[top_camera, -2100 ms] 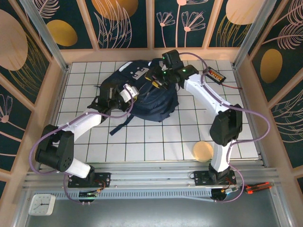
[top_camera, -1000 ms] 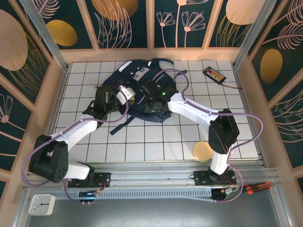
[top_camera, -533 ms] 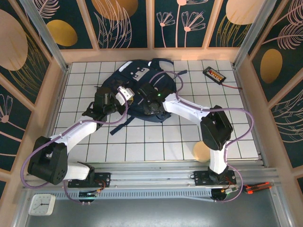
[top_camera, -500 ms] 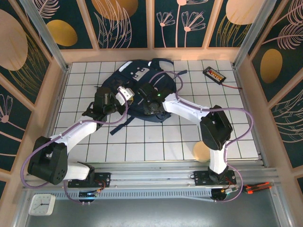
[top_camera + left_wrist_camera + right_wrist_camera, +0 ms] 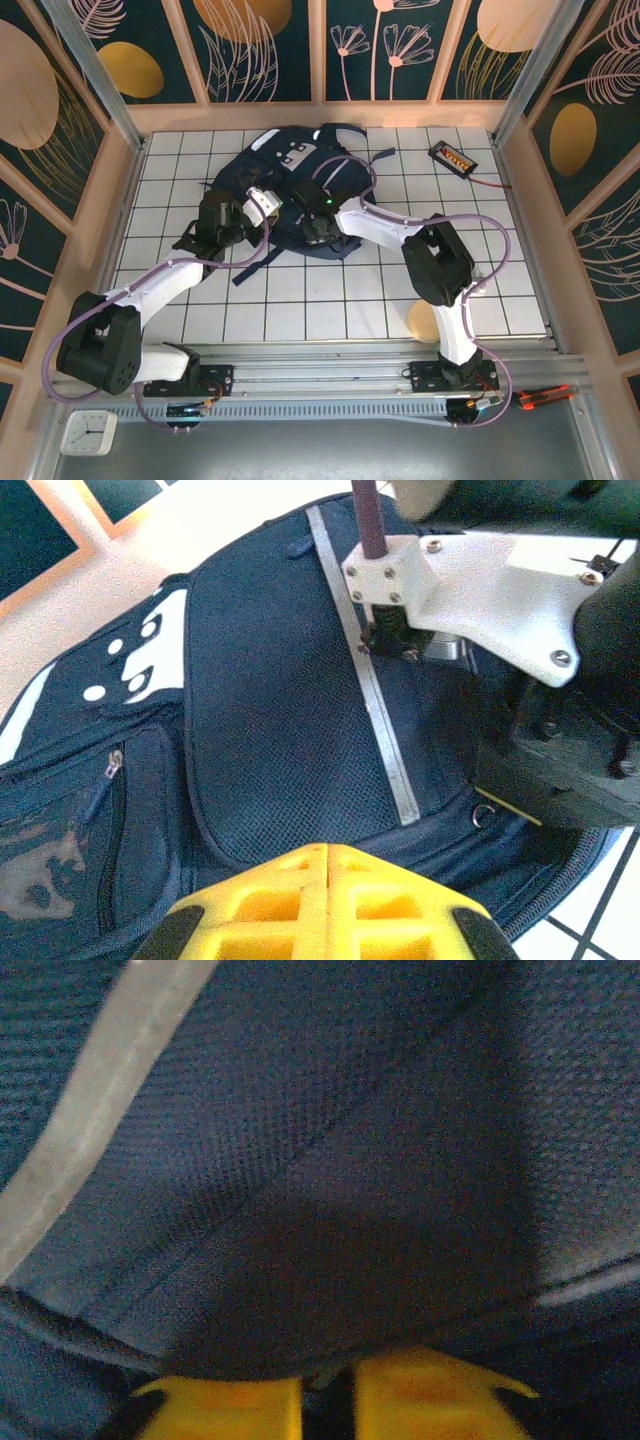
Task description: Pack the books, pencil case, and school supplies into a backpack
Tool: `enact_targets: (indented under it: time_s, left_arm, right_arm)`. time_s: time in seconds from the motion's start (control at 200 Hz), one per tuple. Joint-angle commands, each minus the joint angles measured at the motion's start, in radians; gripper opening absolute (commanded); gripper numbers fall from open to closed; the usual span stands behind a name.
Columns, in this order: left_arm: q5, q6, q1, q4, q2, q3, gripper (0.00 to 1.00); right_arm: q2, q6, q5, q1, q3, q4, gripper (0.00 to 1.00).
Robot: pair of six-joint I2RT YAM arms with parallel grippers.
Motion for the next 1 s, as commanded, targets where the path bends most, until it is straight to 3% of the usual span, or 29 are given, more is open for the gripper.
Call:
enact_targets:
  time_s: [0.0, 0.06, 0.125, 0.155, 0.19, 0.255, 0.275, 0.31, 0.325, 0.44, 0.616, 0.681, 0.996]
  left_arm:
    - [0.009, 0.006, 0.001, 0.024, -0.022, -0.018, 0.00]
    - [0.004, -0.035, 0.001, 0.033, -0.025, -0.028, 0.00]
    - [-0.002, -0.165, 0.000, 0.077, -0.036, -0.048, 0.01]
    - [-0.033, -0.283, 0.001, 0.099, -0.040, -0.057, 0.16]
    - [-0.098, -0.425, 0.002, 0.091, -0.044, -0.055, 0.44]
    - [-0.130, -0.694, 0.022, 0.022, -0.057, -0.045, 0.57]
    - [-0.129, -0.783, 0.032, 0.012, -0.068, -0.053, 0.66]
    - [-0.147, -0.955, 0.046, 0.009, -0.097, -0.083, 0.94]
    - [-0.153, -1.035, 0.053, 0.014, -0.110, -0.103, 0.98]
    - [-0.099, -1.456, 0.086, 0.152, -0.141, -0.238, 0.99]
    - [0.071, -1.910, 0.103, 0.400, 0.020, -0.315, 0.99]
    - [0.082, -2.092, 0.103, 0.610, 0.081, -0.390, 0.99]
    - [0.133, -2.224, 0.089, 0.824, 0.307, -0.343, 0.99]
  right_arm:
    - [0.025, -0.031, 0.059, -0.018, 0.056, 0.071, 0.00]
    - [0.011, -0.042, 0.061, -0.015, 0.063, 0.068, 0.00]
    - [-0.012, -0.045, 0.049, -0.015, 0.071, 0.058, 0.00]
    - [-0.021, -0.044, 0.036, -0.015, 0.079, 0.046, 0.00]
    - [-0.030, -0.043, 0.022, -0.012, 0.086, 0.036, 0.00]
    - [-0.048, -0.035, -0.004, -0.005, 0.100, 0.020, 0.00]
    - [-0.052, -0.030, -0.017, -0.005, 0.103, 0.018, 0.00]
    - [-0.060, -0.018, -0.040, -0.005, 0.105, 0.019, 0.00]
    - [-0.064, -0.013, -0.049, -0.005, 0.103, 0.022, 0.00]
    - [-0.081, 0.019, -0.100, -0.004, 0.087, 0.042, 0.00]
    - [-0.083, 0.052, -0.151, 0.016, 0.118, 0.047, 0.00]
    - [-0.080, 0.069, -0.171, 0.026, 0.128, 0.049, 0.00]
    - [-0.040, 0.143, -0.227, 0.075, 0.228, 0.034, 0.00]
